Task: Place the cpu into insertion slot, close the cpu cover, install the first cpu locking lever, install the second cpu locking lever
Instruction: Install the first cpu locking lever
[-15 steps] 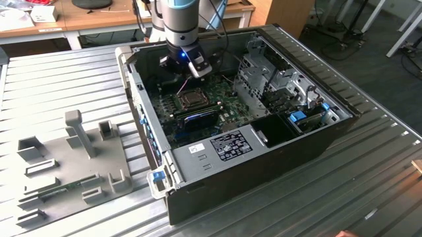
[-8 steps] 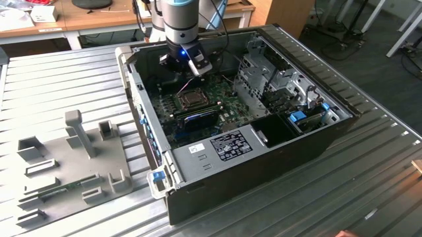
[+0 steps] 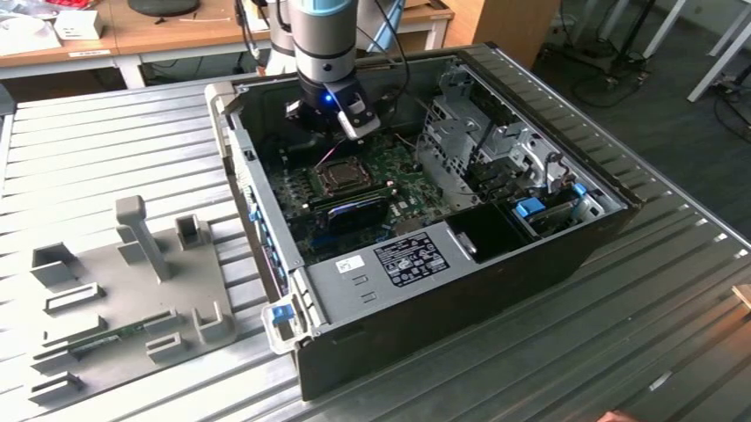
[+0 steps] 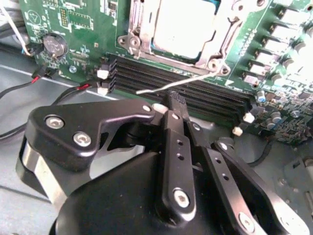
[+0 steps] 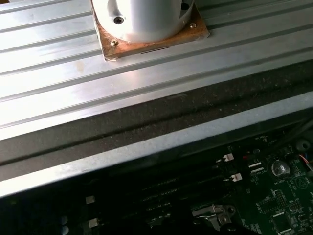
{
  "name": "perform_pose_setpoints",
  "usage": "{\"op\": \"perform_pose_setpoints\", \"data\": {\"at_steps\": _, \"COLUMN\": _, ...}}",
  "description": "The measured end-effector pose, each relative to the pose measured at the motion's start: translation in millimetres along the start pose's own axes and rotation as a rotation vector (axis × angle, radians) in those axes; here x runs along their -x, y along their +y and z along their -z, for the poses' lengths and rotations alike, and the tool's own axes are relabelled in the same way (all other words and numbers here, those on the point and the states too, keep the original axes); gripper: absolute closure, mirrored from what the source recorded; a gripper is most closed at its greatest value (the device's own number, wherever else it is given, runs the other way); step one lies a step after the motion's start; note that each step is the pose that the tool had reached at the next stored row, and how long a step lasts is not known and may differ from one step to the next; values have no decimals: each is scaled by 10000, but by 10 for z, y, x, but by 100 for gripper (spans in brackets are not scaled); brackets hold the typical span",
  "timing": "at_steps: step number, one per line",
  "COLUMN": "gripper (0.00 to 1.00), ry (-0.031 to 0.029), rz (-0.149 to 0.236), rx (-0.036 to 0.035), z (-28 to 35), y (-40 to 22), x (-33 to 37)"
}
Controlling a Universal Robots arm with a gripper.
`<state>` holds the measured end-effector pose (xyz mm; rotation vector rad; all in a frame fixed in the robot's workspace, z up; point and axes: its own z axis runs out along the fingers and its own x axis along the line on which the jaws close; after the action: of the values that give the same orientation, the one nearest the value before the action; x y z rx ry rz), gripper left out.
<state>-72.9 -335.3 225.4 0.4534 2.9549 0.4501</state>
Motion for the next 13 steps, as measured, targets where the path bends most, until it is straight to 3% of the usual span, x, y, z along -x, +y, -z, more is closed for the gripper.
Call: {"op": "perform_pose_setpoints", "data": {"at_steps": 13, "gripper": 90, "ry": 4, "rz": -3, "rx": 13, "z": -60, "y": -4, "x": 42}}
